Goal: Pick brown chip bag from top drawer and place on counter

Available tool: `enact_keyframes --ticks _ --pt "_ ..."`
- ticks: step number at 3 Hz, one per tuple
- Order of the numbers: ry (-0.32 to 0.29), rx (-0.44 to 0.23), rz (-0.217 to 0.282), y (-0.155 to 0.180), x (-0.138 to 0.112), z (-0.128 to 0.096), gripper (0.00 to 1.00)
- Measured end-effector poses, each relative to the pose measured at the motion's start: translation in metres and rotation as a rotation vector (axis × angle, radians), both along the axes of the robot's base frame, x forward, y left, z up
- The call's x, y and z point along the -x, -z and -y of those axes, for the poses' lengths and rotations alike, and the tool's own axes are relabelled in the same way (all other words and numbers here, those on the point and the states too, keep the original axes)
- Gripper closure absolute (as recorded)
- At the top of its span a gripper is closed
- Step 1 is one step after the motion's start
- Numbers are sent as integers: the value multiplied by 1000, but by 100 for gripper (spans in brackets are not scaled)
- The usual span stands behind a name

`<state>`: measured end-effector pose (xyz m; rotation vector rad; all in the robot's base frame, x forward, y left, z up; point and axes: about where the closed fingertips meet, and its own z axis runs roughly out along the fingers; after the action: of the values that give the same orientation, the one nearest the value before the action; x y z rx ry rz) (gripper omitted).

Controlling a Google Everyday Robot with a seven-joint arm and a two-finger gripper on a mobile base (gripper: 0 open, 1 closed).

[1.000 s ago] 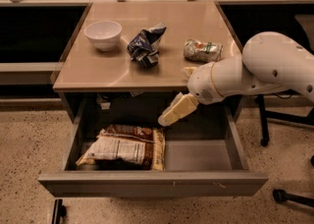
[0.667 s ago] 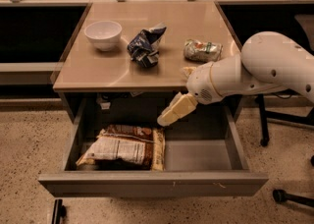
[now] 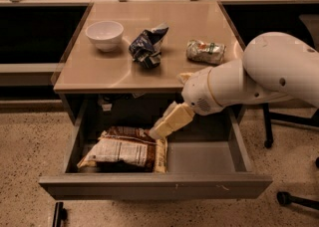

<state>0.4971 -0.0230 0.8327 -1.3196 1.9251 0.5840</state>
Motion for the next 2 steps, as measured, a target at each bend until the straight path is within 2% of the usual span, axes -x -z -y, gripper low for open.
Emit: enact_keyframes --ticks 1,2 --pt "-6 -31 -50 8 18 -10 0" --pt "-13 -99 -107 39 19 -25 0"
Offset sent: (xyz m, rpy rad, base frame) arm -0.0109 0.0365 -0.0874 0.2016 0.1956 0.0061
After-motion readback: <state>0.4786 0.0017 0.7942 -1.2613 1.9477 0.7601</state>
